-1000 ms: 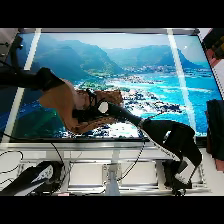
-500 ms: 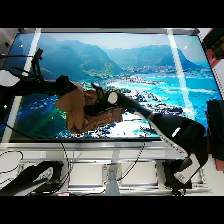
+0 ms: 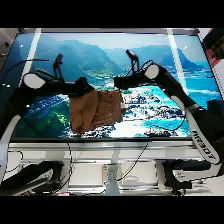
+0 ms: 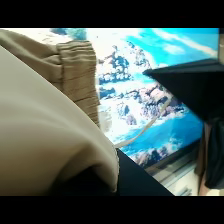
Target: Fold the clothes and pants, and hang the long-sleeved shirts on hangers.
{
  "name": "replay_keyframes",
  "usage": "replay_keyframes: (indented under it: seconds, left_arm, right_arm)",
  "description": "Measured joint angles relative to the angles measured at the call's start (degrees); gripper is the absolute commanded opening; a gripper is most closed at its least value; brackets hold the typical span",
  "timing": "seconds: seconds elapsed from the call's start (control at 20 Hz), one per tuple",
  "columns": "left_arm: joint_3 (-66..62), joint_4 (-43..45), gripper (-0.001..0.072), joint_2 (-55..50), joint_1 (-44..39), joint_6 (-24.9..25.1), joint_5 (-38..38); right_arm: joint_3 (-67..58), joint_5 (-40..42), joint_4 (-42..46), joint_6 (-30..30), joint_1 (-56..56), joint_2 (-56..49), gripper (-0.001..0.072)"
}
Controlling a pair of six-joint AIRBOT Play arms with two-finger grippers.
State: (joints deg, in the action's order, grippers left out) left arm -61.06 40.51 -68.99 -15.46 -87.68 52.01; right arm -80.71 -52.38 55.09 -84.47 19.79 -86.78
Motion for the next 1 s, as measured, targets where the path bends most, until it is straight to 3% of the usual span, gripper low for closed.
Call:
replay_keyframes:
  seconds: [0.05, 0.1, 0.15, 0.55, 0.6, 0.65, 1.0]
  left_arm:
    - [0.0, -0.8, 0.0025, -1.6, -2.5, 0.0, -2.6]
    - [0.0, -1.4, 0.0095, -3.1, -4.8, 0.0, -4.6]
    - [0.0, -1.8, 0.0115, -4.9, -7.2, 0.1, -6.7]
    - [0.1, -9.4, 0.019, -14.0, -15.5, 0.2, -14.1]
    - [0.1, -9.8, 0.0417, -14.3, -15.6, 0.2, -14.2]
    - [0.1, -10.3, 0.072, -14.4, -15.4, 0.3, -14.3]
    - [0.1, -11.3, 0.0681, -10.7, -11.2, 8.2, -13.5]
  right_arm:
    - [0.0, -0.1, 0.2, 0.0, -1.4, 1.1, 0.0028]
    - [0.0, -0.3, 0.4, 0.0, -2.6, 2.1, 0.0028]
    - [0.0, -0.4, 0.5, 0.0, -3.7, 3.0, 0.0028]
    - [0.0, -0.7, 2.3, 0.1, -6.8, 5.4, 0.0028]
    - [0.0, -0.8, 2.5, 0.1, -6.9, 5.4, 0.0029]
    - [0.0, -0.9, 2.8, 0.1, -6.9, 5.5, 0.0028]
    - [0.0, -1.0, 7.7, 2.5, -7.0, 5.6, 0.0028]
